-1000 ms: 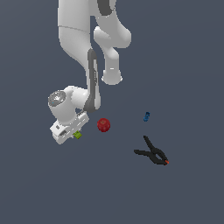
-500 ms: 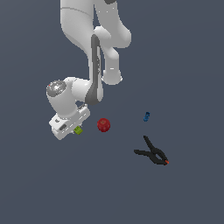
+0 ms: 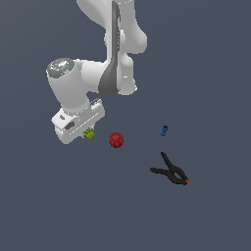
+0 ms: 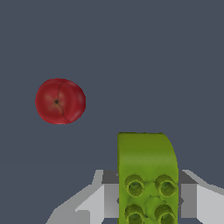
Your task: Pick up a designated object from a clutter of objects.
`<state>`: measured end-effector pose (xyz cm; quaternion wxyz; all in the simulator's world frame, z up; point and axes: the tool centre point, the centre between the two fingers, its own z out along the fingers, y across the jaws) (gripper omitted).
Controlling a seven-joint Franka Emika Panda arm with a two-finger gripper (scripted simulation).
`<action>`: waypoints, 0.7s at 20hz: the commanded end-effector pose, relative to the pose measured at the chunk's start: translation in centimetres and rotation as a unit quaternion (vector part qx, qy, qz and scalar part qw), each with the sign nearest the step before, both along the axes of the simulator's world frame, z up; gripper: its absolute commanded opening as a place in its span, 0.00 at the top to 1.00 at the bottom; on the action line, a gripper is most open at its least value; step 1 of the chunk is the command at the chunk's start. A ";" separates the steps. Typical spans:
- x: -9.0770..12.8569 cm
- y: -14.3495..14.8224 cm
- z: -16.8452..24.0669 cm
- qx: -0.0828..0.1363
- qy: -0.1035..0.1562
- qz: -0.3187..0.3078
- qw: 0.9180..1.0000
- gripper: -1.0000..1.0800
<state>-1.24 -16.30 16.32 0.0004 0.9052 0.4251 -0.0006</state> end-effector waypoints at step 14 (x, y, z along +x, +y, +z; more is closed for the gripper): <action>-0.1 5.0 16.4 0.000 0.000 0.000 1.000 1.00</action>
